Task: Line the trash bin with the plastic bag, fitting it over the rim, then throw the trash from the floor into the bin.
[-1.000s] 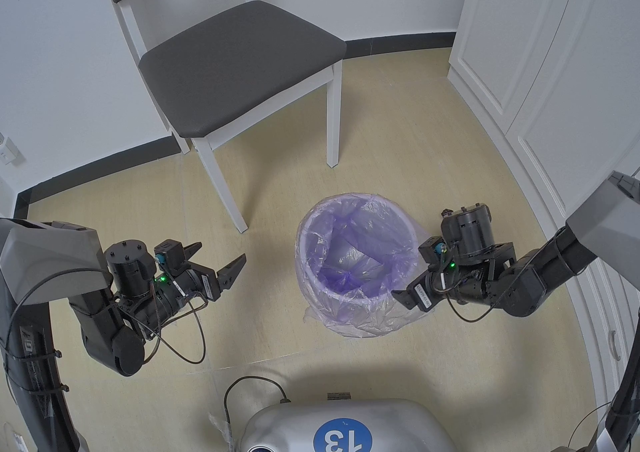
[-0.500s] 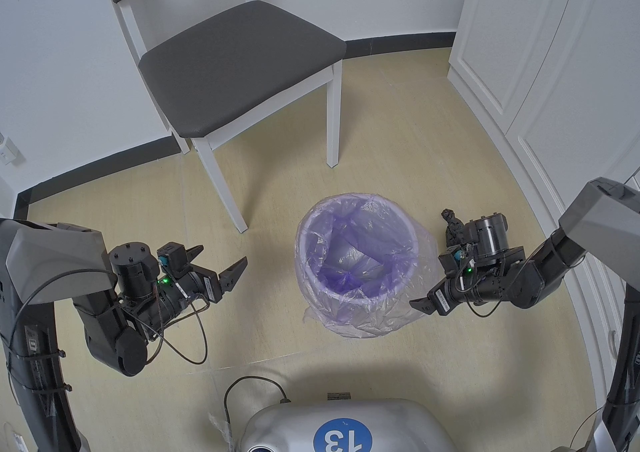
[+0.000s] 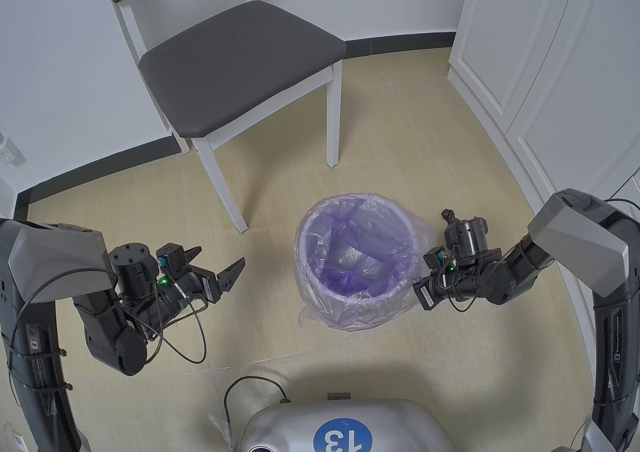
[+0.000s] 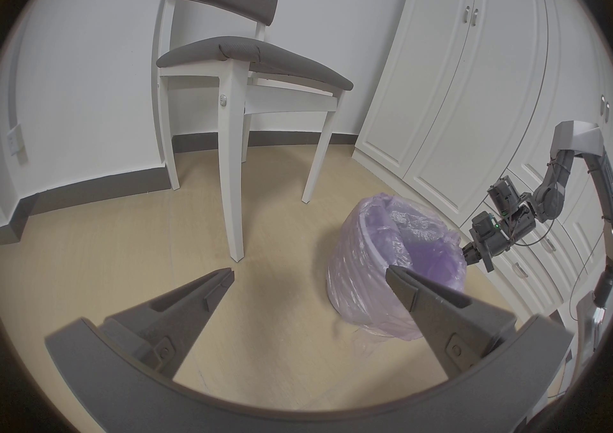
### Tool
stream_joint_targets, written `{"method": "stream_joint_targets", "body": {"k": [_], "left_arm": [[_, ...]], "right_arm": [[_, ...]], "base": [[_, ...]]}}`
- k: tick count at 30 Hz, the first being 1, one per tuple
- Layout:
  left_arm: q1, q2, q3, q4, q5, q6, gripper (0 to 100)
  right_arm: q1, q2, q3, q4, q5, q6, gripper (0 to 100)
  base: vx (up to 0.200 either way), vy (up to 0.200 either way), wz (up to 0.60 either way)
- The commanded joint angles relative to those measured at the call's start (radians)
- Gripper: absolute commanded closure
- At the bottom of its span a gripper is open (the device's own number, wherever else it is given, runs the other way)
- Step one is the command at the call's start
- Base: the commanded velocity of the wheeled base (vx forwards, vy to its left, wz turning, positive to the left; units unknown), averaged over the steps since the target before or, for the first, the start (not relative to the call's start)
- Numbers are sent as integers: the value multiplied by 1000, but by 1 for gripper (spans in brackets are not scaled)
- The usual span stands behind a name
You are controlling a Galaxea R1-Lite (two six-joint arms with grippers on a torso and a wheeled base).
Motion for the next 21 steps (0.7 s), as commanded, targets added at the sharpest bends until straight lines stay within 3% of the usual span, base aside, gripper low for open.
{"method": "stream_joint_targets", "body": {"k": [1, 8, 15, 16, 21], "left_arm": [[2, 15, 0, -18, 0, 1, 0], [2, 24, -4, -18, 0, 1, 0], [6, 24, -4, -18, 0, -1, 0], [6, 24, -4, -18, 0, -1, 0], [8, 24, -4, -18, 0, 1, 0]], "right_arm": [[-21, 88, -76, 19, 10, -3, 100], [-38, 125, -167, 108, 15, -1, 100], [-49, 132, -167, 96, 42, 0, 100], [-50, 125, -165, 99, 47, 0, 0], [-82, 60, -136, 108, 48, -6, 0]], "base": [[0, 0, 0], [0, 0, 0], [0, 0, 0], [0, 0, 0], [0, 0, 0]]}}
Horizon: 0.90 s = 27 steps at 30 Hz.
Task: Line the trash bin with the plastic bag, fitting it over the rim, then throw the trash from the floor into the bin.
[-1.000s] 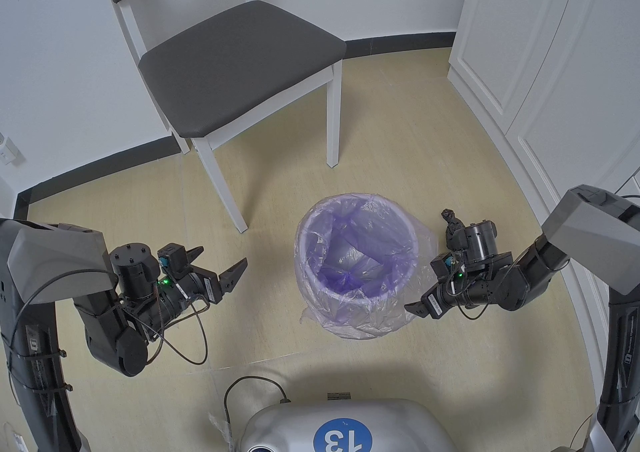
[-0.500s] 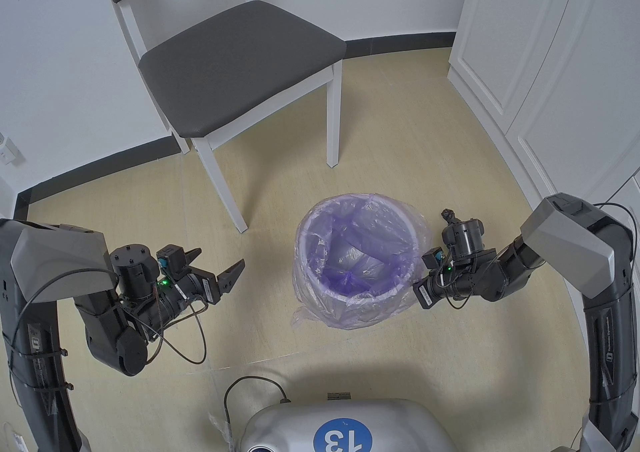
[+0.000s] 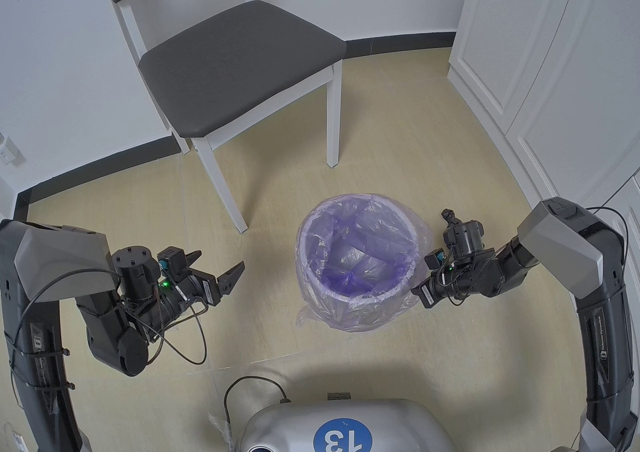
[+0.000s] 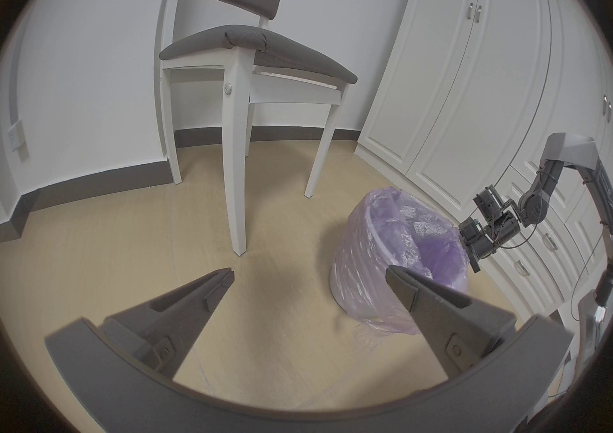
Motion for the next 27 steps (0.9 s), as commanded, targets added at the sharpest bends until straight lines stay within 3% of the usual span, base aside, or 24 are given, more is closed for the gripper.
{"method": "stream_joint_targets", "body": {"k": [1, 9, 18, 21, 24, 27], "left_arm": [[1, 2, 0, -18, 0, 1, 0], [6, 2, 0, -18, 0, -1, 0], [6, 0, 6, -18, -1, 2, 0], [6, 0, 6, -18, -1, 2, 0], [8, 3, 6, -18, -1, 2, 0], [8, 14, 4, -18, -1, 2, 0]], "right_arm": [[-32, -70, 35, 7, 1, -6, 0], [-113, -130, 42, -2, -17, -59, 0], [-210, -4, -168, 53, -25, -51, 0], [-227, 26, -223, 81, -8, -23, 0], [-240, 83, -349, 162, 32, 60, 0], [-250, 163, -459, 211, 24, 75, 0]], "base": [[0, 0, 0], [0, 0, 0], [0, 0, 0], [0, 0, 0], [0, 0, 0], [0, 0, 0]]}}
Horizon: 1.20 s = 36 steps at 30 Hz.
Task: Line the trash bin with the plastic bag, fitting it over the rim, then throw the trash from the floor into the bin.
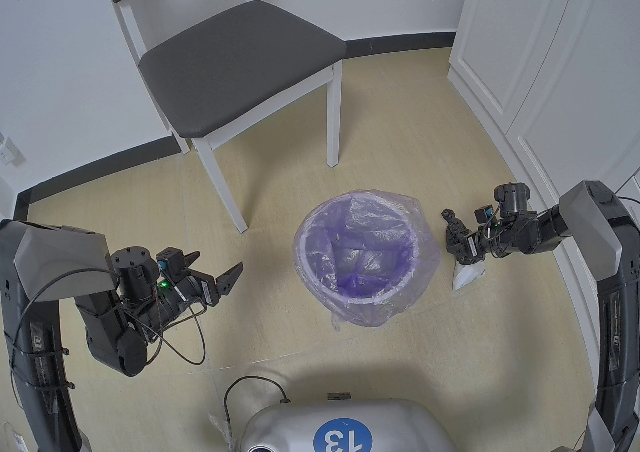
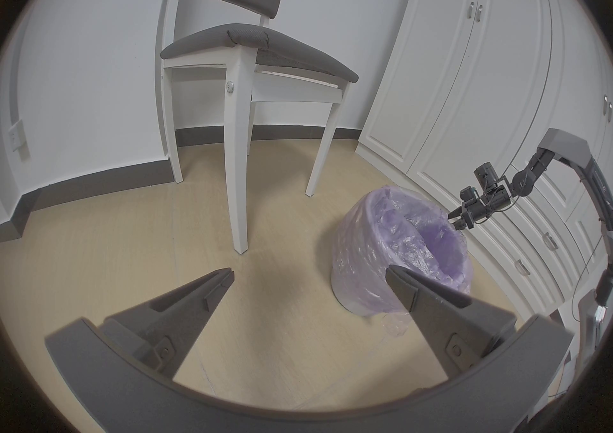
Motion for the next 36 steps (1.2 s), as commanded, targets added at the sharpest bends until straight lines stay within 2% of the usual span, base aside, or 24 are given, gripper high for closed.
{"method": "stream_joint_targets", "body": {"k": [1, 4, 6, 12, 17, 19, 21, 24, 30, 36], "left_arm": [[1, 20, -3, -18, 0, 0, 0], [1, 32, -4, -18, 0, 1, 0], [1, 40, -4, -18, 0, 3, 0], [15, 35, -4, -18, 0, 3, 0], [12, -3, 14, -18, 0, 9, 0], [7, -34, 23, -18, 0, 9, 0], [4, -60, 36, -18, -2, 3, 0], [7, -62, 48, -18, -3, 12, 0], [18, -39, 28, -18, -2, 10, 0], [18, -43, 32, -18, -2, 12, 0]], "right_arm": [[-26, 180, -208, 78, 3, 47, 0], [-27, 266, -314, 85, -54, 48, 0], [-27, 310, -355, 108, -68, 50, 0], [-35, 333, -355, 111, -68, 48, 0], [-61, 347, -355, 5, -68, 58, 0], [-64, 347, -355, -21, -68, 90, 0], [-66, 338, -355, -20, -69, 122, 0], [-82, 336, -355, -21, -75, 122, 0], [-95, 339, -355, -26, -95, 122, 0], [-93, 349, -355, -21, -97, 114, 0]], "base": [[0, 0, 0], [0, 0, 0], [0, 0, 0], [0, 0, 0], [0, 0, 0], [0, 0, 0], [0, 0, 0], [0, 0, 0], [200, 0, 0], [0, 0, 0]]}}
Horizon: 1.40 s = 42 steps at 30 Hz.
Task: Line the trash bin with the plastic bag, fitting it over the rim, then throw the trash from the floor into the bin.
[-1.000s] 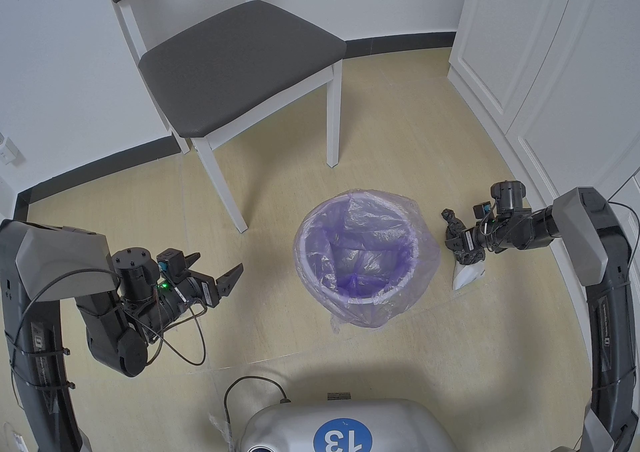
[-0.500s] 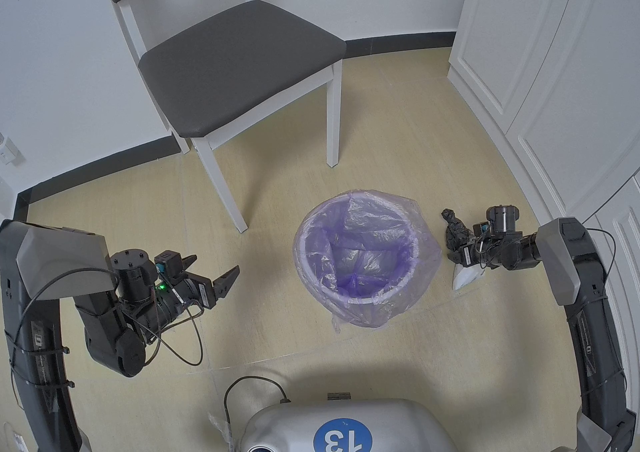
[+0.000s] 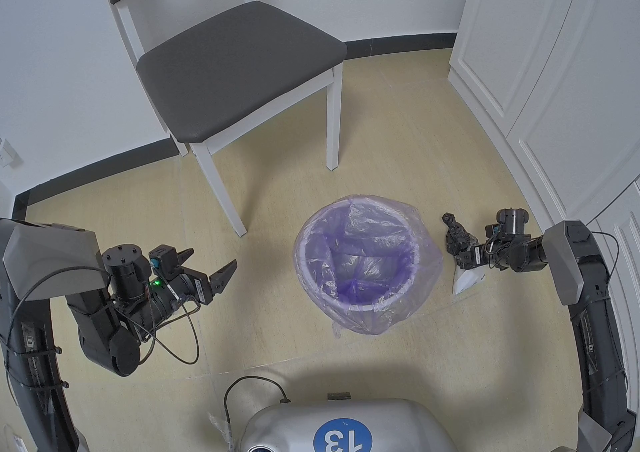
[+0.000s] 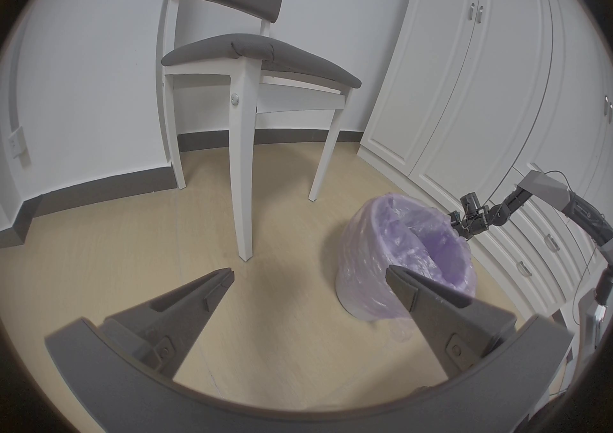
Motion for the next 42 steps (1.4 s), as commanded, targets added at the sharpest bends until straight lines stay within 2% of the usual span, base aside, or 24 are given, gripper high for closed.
{"method": "stream_joint_targets", "body": {"k": [1, 10, 11, 18, 23, 25, 26, 27, 29, 31, 32, 33, 35, 36, 38, 39, 41, 42], "left_arm": [[-1, -1, 3, -17, 0, -1, 0], [0, -6, 4, -17, 2, 1, 0], [0, -6, 4, -17, 2, 1, 0], [0, 5, -3, -17, 2, 2, 0], [0, 1, -3, -17, 2, 7, 0], [0, -3, 0, -17, 2, 8, 0], [0, -3, 0, -17, 2, 8, 0], [0, -3, 9, -17, 2, 8, 0], [0, -1, 4, -17, 2, 8, 0], [0, 1, 3, -17, 2, 8, 0], [0, 1, 3, -17, 2, 7, 0], [0, -1, 6, -17, 2, 8, 0], [0, -3, 6, -17, 2, 8, 0], [2, -6, 9, -17, 2, 8, 0], [2, -6, 9, -17, 2, 8, 0], [5, -10, 11, -17, 3, 8, 0], [6, -13, 12, -17, 3, 8, 0], [8, -13, 12, -17, 3, 8, 0]], "right_arm": [[3, 8, 0, 4, 0, -3, 0], [7, 60, 0, -3, 0, -19, 0], [7, 60, 0, -3, 0, -19, 100], [3, 38, 0, -7, 9, -11, 100], [3, -210, 118, -18, 31, -2, 100], [7, -321, 172, -24, 35, 27, 100], [7, -321, 172, -24, 35, 27, 100], [27, -485, 304, -53, 41, 96, 100], [70, -632, 452, -128, 77, 142, 100], [112, -767, 635, -246, 117, 147, 100], [124, -792, 673, -274, 121, 147, 100], [172, -870, 802, -378, 130, 149, 100], [227, -925, 919, -484, 129, 156, 100], [285, -965, 1026, -587, 127, 156, 100], [291, -968, 1037, -596, 126, 156, 100], [400, -994, 1180, -748, 121, 159, 100], [518, -983, 1293, -874, 115, 159, 100], [550, -976, 1321, -912, 110, 159, 100]], "base": [[0, 0, 0], [0, 0, 0], [0, 0, 0], [0, 0, 0], [0, 0, 0], [0, 0, 0], [0, 0, 0], [0, 0, 0], [0, 0, 0], [0, 0, 0], [0, 0, 0], [0, 0, 0], [0, 0, 0], [0, 0, 0], [0, 0, 0], [0, 0, 0], [0, 0, 0], [0, 0, 0]]}}
